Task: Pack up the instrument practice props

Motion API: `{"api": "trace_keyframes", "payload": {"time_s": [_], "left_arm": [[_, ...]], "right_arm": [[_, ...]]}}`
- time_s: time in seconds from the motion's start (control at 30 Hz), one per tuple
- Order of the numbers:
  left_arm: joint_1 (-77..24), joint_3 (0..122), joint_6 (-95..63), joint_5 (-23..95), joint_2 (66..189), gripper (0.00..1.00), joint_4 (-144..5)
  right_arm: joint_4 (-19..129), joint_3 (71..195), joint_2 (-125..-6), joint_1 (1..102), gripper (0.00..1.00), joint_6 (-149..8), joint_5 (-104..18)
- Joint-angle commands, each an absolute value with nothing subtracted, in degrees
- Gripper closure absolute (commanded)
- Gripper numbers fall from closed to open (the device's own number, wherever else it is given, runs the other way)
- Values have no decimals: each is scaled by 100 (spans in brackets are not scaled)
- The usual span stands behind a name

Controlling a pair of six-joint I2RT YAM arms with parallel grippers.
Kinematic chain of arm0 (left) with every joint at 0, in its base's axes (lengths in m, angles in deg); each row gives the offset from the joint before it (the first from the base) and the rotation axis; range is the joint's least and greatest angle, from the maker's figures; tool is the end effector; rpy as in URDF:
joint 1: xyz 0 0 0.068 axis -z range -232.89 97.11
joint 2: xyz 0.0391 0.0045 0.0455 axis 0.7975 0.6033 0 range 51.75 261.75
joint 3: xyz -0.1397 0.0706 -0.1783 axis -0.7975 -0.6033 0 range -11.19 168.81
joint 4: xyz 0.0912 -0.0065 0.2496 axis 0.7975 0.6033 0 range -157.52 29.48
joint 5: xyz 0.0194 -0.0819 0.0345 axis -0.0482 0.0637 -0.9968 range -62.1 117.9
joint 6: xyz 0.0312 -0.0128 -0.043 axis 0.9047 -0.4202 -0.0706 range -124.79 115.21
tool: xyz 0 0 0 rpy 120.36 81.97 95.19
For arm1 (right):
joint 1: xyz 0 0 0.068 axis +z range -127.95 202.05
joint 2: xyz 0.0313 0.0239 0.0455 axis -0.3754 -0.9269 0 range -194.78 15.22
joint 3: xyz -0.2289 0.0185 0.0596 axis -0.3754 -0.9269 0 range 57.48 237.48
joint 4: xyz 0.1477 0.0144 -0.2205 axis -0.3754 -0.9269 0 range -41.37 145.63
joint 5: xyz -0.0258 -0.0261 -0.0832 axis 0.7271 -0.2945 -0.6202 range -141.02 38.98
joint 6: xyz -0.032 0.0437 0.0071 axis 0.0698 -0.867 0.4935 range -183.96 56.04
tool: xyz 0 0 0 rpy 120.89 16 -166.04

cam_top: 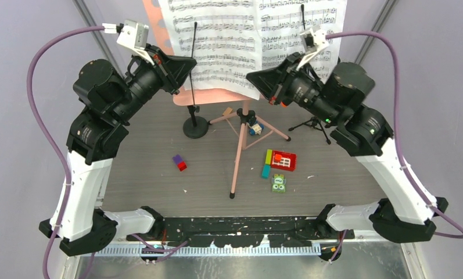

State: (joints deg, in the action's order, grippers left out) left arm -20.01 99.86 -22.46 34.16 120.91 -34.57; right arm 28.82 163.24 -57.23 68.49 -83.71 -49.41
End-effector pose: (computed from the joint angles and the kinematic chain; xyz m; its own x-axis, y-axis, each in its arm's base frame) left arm 0.1609 -0.1088 0.5542 -0.0669 -0.3160 -0.9464 0.6401 0.7140 -0.2836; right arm 0.1626 0.1726 0.5297 -0.1778 0.3032 -0.9362 -0.7262 0.6016 0.3328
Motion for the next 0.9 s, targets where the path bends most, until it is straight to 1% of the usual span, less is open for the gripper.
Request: {"api": "trace_keyframes", "payload": {"time_s": [0.0, 0.33, 0.53, 0.6, 0.77, 0.87], "left_arm": [[-1993, 9991, -2184, 3542, 11859, 100, -3788], [-1994, 9910, -2201, 3493, 11838, 100, -3782], [-1993, 9844, -2227, 3450, 11803, 80, -3824], [-1993, 9800, -2220, 3433, 11786, 76, -3853], [-1993, 9756, -2228, 3423, 11767, 65, -3852], [-1993, 9727, -2222, 3410, 11729, 57, -3860]], "right_arm": [[3022, 16196, -5237, 6846, 99, -8163, -4944], [2513, 15292, -4056, 6845, 99, -8199, -4843], [1920, 14804, -3245, 6846, 99, -8230, -4661], [1689, 14643, -2930, 6845, 99, -8248, -4666], [1305, 13992, -2155, 6846, 99, -8477, -5076], [1092, 13551, -1700, 6847, 99, -8675, -5430]]}}
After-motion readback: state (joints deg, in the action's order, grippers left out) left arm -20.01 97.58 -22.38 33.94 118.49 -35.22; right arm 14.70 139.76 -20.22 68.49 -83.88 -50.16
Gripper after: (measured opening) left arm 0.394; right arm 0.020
